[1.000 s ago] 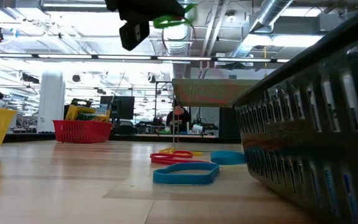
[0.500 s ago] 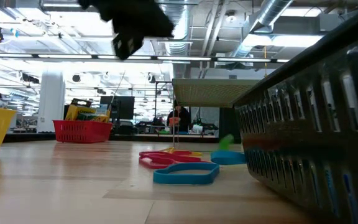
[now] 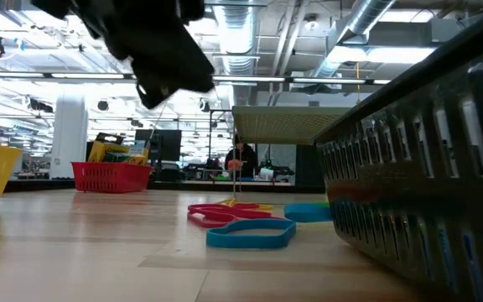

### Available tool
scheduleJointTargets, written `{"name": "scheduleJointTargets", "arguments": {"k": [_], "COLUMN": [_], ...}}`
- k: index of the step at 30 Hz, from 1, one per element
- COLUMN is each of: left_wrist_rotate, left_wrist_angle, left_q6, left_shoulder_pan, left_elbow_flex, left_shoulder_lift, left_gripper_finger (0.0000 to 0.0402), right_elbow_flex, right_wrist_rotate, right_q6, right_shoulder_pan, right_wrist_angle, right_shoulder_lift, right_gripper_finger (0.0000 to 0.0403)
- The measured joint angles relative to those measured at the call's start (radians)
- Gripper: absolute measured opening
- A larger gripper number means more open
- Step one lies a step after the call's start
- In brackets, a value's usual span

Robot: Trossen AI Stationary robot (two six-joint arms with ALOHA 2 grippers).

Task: Pick & Place Office Desk Supplies
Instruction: Put the green rubber band into the yellow bin

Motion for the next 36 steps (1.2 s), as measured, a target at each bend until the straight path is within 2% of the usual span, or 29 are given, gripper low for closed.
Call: {"name": "scheduleJointTargets", "arguments": {"k": [3, 6, 11, 14, 21, 36], "left_wrist_rotate": [0.037, 0.044, 0.065, 0.065, 0.145, 0.115], "left_wrist_angle": [0.001, 0.009, 0.006, 0.006, 0.016, 0.111], "left_q6": [0.073, 0.145, 0.219, 0.256, 0.355, 0.412], "left_shoulder_pan": [0.013, 0.024, 0.058, 0.076, 0.098, 0.113], "left_elbow_flex": [0.042, 0.121, 0.258, 0.290, 0.286, 0.288], "left_shoulder_lift": [0.073, 0.156, 0.298, 0.341, 0.424, 0.454], "left_gripper_finger": [0.0130, 0.0137, 0.0112, 0.0091, 0.0068, 0.0079], "right_elbow_flex": [0.000, 0.000, 0.000, 0.000, 0.000, 0.000], "right_wrist_rotate": [0.000, 0.000, -0.002, -0.002, -0.002, -0.010], "right_q6": [0.007, 0.008, 0.026, 0.034, 0.034, 0.045], "right_shoulder_pan": [0.000, -0.003, -0.008, -0.008, -0.007, -0.005], "right_wrist_angle": [-0.001, 0.000, 0.002, 0.002, 0.002, -0.001], "right_shoulder_lift": [0.000, 0.000, 0.000, 0.000, 0.000, 0.000], "right_gripper_finger": [0.0191, 0.0191, 0.0191, 0.0191, 0.0191, 0.0191]}}
